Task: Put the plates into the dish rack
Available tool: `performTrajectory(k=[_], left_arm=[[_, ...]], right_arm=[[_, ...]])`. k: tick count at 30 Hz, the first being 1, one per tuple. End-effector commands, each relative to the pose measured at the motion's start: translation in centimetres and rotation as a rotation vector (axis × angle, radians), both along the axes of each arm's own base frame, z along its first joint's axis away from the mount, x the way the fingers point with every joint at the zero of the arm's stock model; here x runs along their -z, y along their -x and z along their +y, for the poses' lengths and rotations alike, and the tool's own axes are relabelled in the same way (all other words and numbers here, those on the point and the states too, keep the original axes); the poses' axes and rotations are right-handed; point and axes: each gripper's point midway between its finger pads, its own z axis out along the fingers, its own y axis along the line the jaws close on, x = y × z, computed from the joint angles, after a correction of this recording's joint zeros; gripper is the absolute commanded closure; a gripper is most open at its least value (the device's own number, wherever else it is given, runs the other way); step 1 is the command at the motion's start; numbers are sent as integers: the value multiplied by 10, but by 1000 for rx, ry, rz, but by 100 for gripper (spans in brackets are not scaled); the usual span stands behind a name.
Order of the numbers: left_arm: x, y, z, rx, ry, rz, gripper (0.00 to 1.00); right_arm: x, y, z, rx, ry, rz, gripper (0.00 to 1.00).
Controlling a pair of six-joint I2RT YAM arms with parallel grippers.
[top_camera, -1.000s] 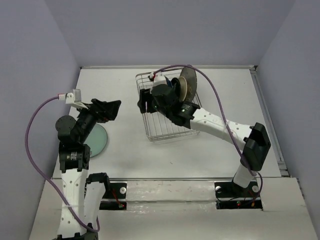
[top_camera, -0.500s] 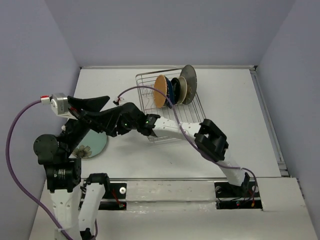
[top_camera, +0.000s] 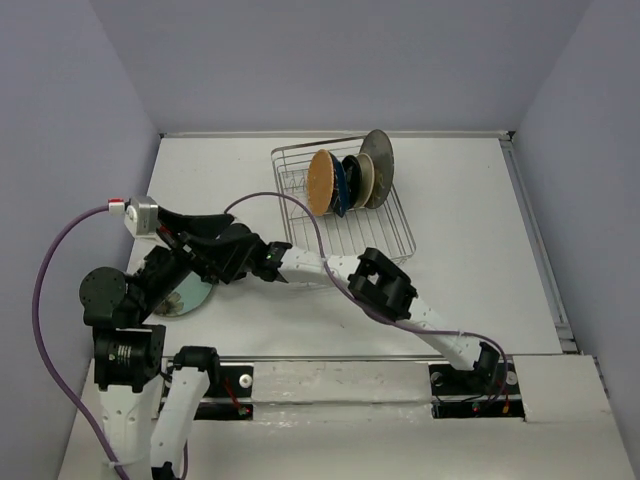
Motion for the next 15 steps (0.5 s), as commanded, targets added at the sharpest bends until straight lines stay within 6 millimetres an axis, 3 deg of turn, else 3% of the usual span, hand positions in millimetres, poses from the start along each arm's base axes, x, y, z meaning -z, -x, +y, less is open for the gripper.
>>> performTrajectory(k=[1, 4, 7, 13, 15], left_arm=[[12, 0, -2, 11, -18, 17, 1], [20, -2, -2, 8, -24, 38, 1], [25, -3, -2, 4, -28, 49, 1], [27, -4, 0, -12, -38, 52, 1], [30, -6, 1, -18, -40, 63, 1]], right_arm=[[5, -6, 6, 67, 3, 15, 42], [24, -2, 12, 55, 0, 52, 43], [31, 4, 20, 23, -33, 94, 47], [36, 3, 25, 38, -100, 154, 54], [27, 0, 26, 49, -158, 180, 58]])
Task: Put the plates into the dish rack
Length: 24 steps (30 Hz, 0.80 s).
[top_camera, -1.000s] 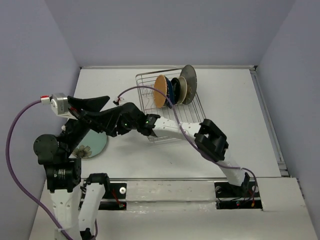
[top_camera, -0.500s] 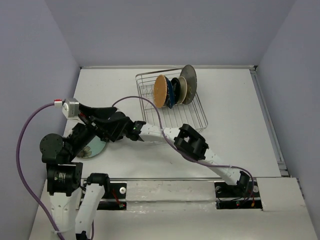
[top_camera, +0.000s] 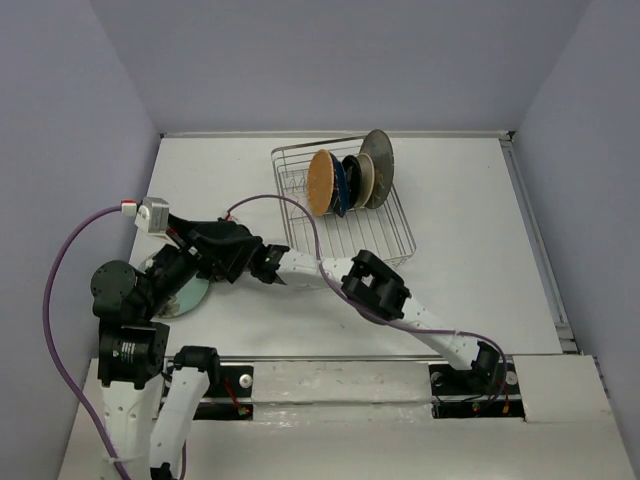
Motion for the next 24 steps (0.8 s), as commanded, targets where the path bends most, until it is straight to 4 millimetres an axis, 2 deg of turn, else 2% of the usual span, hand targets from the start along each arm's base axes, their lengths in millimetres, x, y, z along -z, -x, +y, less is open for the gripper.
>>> performTrajectory(k=[1, 3, 4, 5, 8, 9, 12, 15, 16, 17, 19, 20, 22, 23, 24], left_arm=[[-4, 3, 0, -1, -12, -36, 1], [-2, 1, 0, -4, -13, -31, 1], [-2, 1, 1, -6, -13, -31, 1], [-3, 1, 0, -4, -13, -33, 1], [-3, 1, 1, -11, -13, -35, 1], [-2, 0, 1, -11, -17, -34, 1], [0, -2, 2, -16, -19, -29, 1], [1, -2, 1, -13, -20, -27, 1], [1, -2, 2, -18, -22, -29, 1], [1, -2, 2, -21, -23, -29, 1], [-2, -3, 4, -35, -27, -36, 1], [-4, -4, 6, -47, -28, -39, 1], [-12, -2, 7, -56, -27, -59, 1], [-16, -3, 7, -57, -23, -63, 1], [-21, -2, 7, -58, -20, -70, 1]], right_arm=[[23, 7, -2, -2, -49, 100, 64], [22, 5, -4, 6, -72, 130, 69], [24, 6, -5, 5, -76, 132, 80], [23, 6, -5, 5, -78, 135, 85], [21, 6, -6, 9, -79, 132, 93], [24, 5, -8, 19, -70, 130, 93], [13, 4, -9, 19, -86, 106, 93], [-13, 3, -7, 7, -139, 68, 93], [-10, 5, -11, 5, -135, 64, 93], [-35, 3, -10, 4, -179, 33, 93], [-46, 3, -14, 3, -189, 0, 93], [-70, 2, -15, 8, -216, -29, 93], [-88, 1, -18, 4, -228, -74, 93], [-107, 6, -17, -4, -251, -96, 93], [-117, 6, -19, -5, -262, -110, 93]])
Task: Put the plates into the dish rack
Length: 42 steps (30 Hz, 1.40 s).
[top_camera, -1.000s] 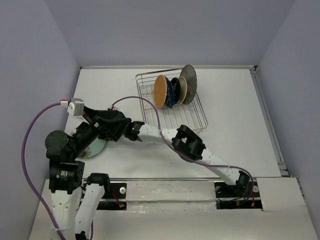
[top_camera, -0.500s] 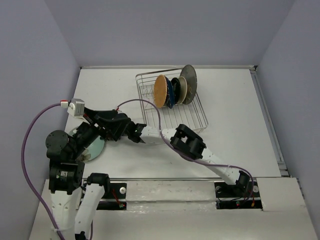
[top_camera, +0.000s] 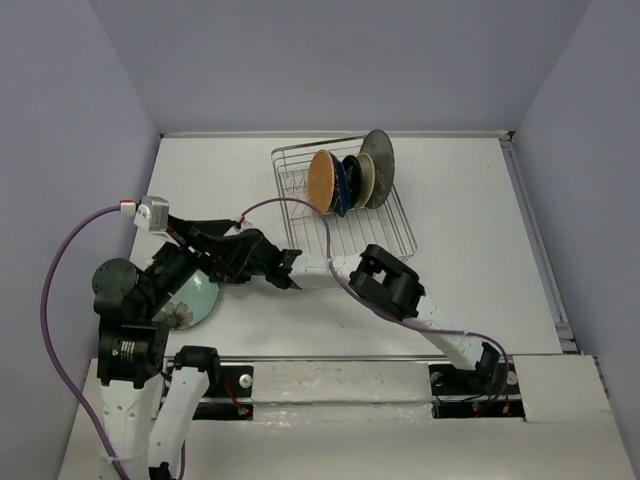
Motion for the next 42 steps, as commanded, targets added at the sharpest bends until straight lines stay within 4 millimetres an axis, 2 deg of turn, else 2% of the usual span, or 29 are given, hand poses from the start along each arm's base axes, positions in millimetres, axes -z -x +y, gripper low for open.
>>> performTrajectory(k=[1, 3, 4, 6, 7, 9, 10, 11, 12, 13, 16, 17, 18, 19, 20, 21, 24, 25, 30, 31, 34, 38, 39, 42], left_arm=[[-38, 8, 1, -5, 5, -101, 1], [-45, 9, 2, -8, 7, -113, 1], [-51, 11, 3, -16, 8, -128, 1], [-56, 13, 6, -33, 13, -144, 1], [-58, 14, 6, -37, 15, -152, 1], [-61, 16, 7, -42, 18, -160, 1], [-61, 16, 7, -43, 19, -160, 1], [-60, 17, 8, -43, 17, -159, 1], [-60, 17, 8, -46, 18, -159, 1], [-59, 17, 8, -48, 18, -158, 1], [-49, 14, 6, -35, 32, -130, 1], [-49, 16, 4, -23, 39, -138, 1], [-45, 17, 2, -4, 41, -132, 1], [-35, 14, 0, 3, 43, -109, 1], [-33, 15, 0, 8, 42, -114, 1], [-29, 14, 0, 5, 37, -112, 1], [-10, 10, 0, 2, 14, -96, 1], [2, 5, 0, -1, 8, -72, 1], [36, -7, 2, -30, -36, -34, 1], [48, -10, 2, -30, -45, -12, 1], [63, -15, 3, -42, -75, 2, 1], [93, -25, 8, -84, -124, 40, 1], [95, -26, 9, -94, -129, 42, 1], [103, -28, 8, -92, -125, 49, 1]], right_arm=[[-122, -4, 6, -18, -191, -217, 93], [-138, -6, 2, -3, -202, -249, 93], [-159, -6, -3, 7, -221, -281, 93], [-172, -10, -10, 36, -222, -316, 93], [-192, -11, -16, 48, -233, -355, 93], [-213, -17, -28, 91, -224, -410, 93], [-210, -23, -30, 125, -206, -424, 93], [-226, -25, -39, 148, -203, -446, 93], [-231, -32, -45, 186, -180, -480, 93], [-242, -44, -60, 224, -170, -492, 93], [-259, -65, -89, 301, -157, -513, 93], [-254, -72, -101, 323, -131, -509, 93], [-275, -86, -125, 387, -141, -531, 93], [-281, -94, -138, 418, -129, -547, 93], [-276, -101, -152, 443, -91, -548, 93], [-297, -113, -177, 513, -90, -570, 93], [-307, -131, -220, 615, -5, -617, 93], [-320, -143, -246, 690, 32, -653, 93], [-336, -172, -318, 871, 173, -706, 93], [-328, -176, -326, 883, 234, -700, 93], [-322, -186, -345, 940, 348, -724, 93], [-310, -194, -343, 933, 422, -721, 93], [-299, -199, -339, 922, 448, -712, 93], [-294, -205, -336, 917, 486, -704, 93]])
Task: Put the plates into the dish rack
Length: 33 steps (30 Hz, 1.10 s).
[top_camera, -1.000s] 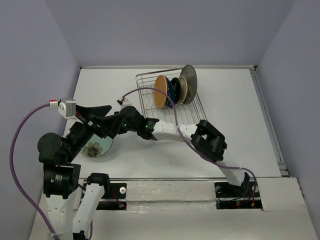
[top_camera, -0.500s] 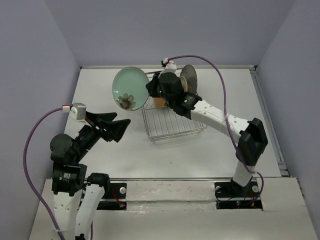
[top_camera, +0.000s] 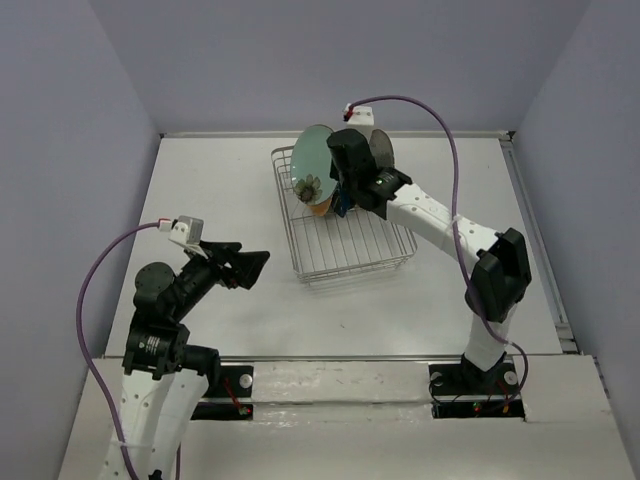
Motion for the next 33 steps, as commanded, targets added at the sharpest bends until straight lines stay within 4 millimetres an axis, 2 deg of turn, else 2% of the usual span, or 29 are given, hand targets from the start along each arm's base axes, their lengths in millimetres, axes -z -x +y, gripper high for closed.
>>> performTrajectory(k=[1, 3, 5, 8, 13, 18, 21, 29, 32, 33], left_arm=[[-3, -4, 2, -16, -23, -71, 1], [-2, -3, 1, -10, -22, -72, 1], [-2, -3, -1, -5, -20, -71, 1], [0, -3, -1, -5, -21, -68, 1], [0, -3, -1, -7, -18, -69, 1], [2, -3, -1, -10, -18, -64, 1], [0, -2, -2, -8, -16, -67, 1], [-2, -1, -1, -13, -13, -79, 1], [-1, -1, 0, -18, -13, -79, 1], [-2, -1, 0, -19, -13, -82, 1]], right_arm=[[-49, -13, 16, 27, -81, -108, 93], [-49, -17, 18, 33, -72, -104, 93], [-36, -20, 20, 38, -40, -76, 93], [-33, -20, 19, 64, -4, -71, 93], [-46, -19, 16, 88, 27, -97, 93], [-78, -15, 16, 98, 58, -150, 93], [-77, -16, 17, 93, 65, -148, 93], [-41, -22, 36, 56, 112, -91, 93], [-34, -25, 35, 66, 142, -83, 93], [-29, -24, 41, 56, 154, -78, 93]])
